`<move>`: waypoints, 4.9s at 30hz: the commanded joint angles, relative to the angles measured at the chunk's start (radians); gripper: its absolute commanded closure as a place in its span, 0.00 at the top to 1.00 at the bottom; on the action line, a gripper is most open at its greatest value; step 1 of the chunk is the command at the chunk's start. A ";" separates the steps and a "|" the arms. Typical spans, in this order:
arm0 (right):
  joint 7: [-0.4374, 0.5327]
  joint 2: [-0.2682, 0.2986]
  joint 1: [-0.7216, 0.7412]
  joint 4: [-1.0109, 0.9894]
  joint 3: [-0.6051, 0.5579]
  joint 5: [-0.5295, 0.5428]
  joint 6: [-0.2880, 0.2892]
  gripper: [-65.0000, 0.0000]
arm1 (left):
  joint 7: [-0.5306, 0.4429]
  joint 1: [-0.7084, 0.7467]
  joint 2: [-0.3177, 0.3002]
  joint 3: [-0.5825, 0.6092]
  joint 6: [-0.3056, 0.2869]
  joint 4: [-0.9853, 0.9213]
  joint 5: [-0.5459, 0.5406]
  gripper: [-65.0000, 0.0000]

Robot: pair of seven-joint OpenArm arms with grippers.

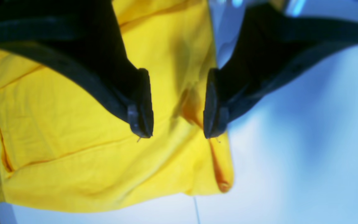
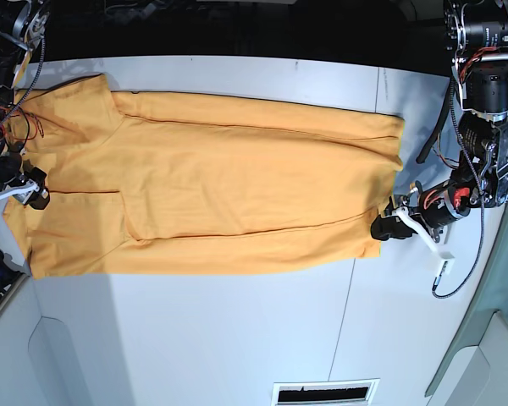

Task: Layout the t-shirt on the table in an organized manner, then fold the t-shirt properly
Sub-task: 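Release the hem and grasp the shirt's opposite edge with the left gripper, then fold the shirt lengthwise in half with the left gripper, right gripper holding, then regrasp the folded shirt end with the left gripper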

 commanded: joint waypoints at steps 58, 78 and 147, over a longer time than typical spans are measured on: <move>-0.306 0.019 -0.705 0.934 0.403 0.534 0.059 0.00 | 0.137 0.311 -0.254 0.054 -0.055 0.616 -0.003 0.00; -0.223 0.024 -0.410 0.676 0.185 0.368 0.065 0.00 | -0.071 0.315 -0.175 0.106 -0.049 0.518 0.210 0.00; -0.345 0.003 -0.330 0.596 0.284 0.399 0.059 0.41 | -0.041 0.361 0.135 -0.029 0.039 0.297 0.124 0.51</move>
